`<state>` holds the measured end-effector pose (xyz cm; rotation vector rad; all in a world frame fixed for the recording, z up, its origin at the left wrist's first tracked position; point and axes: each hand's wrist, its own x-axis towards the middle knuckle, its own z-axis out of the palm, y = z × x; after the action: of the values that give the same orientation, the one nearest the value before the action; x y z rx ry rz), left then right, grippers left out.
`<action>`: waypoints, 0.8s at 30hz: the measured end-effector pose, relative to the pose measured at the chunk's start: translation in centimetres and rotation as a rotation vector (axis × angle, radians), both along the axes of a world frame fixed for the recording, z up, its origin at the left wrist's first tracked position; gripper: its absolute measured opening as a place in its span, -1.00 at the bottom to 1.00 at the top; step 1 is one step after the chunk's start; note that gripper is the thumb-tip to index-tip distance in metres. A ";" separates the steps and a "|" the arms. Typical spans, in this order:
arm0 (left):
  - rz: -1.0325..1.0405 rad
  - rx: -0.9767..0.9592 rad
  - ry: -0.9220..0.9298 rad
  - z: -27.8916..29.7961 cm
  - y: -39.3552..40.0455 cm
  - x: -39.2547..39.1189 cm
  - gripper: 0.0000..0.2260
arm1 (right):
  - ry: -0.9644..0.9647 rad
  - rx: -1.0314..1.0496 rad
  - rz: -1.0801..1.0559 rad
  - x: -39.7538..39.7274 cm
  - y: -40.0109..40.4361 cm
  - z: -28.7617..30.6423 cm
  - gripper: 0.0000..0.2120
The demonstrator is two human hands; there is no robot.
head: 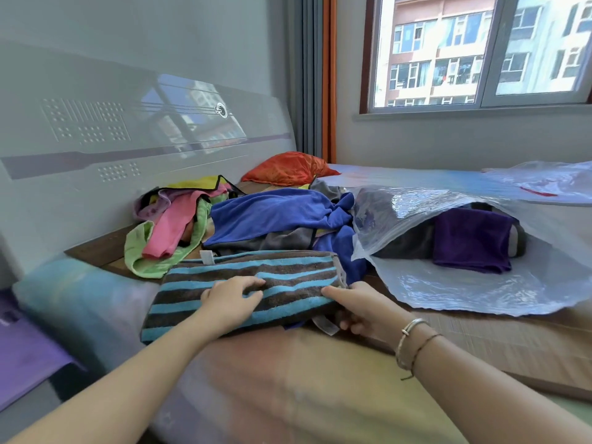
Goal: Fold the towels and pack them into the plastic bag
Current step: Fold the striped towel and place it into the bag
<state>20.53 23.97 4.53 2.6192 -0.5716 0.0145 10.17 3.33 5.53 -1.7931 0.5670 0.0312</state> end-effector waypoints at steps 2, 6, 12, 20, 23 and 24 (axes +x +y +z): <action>-0.026 -0.007 0.006 -0.3 0.5 -0.5 -0.67 | -0.131 0.083 0.012 -0.3 0.6 0.7 -0.76; -0.100 -0.083 0.061 -0.8 0.3 -1.0 -0.52 | -0.451 0.116 -0.046 -1.9 1.4 2.8 -0.96; -0.313 -0.232 0.223 -0.8 -2.9 -2.7 -0.49 | -0.652 0.003 -0.032 -3.4 3.2 5.9 -0.76; 0.237 -0.512 0.143 -0.9 5.8 -1.6 -0.94 | -0.645 -0.244 0.157 0.3 9.1 5.1 -0.82; 0.390 -0.645 0.486 -1.0 9.0 -1.6 -0.83 | -0.511 -0.583 0.320 2.4 12.7 3.1 -0.79; 0.400 -0.678 0.597 -1.0 9.4 -1.6 -0.80 | -0.463 -0.650 0.385 2.7 13.7 2.3 -0.77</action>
<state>18.90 33.42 3.49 1.8892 0.1573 -0.3676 12.89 17.00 7.84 -2.4163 -0.1331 -0.3307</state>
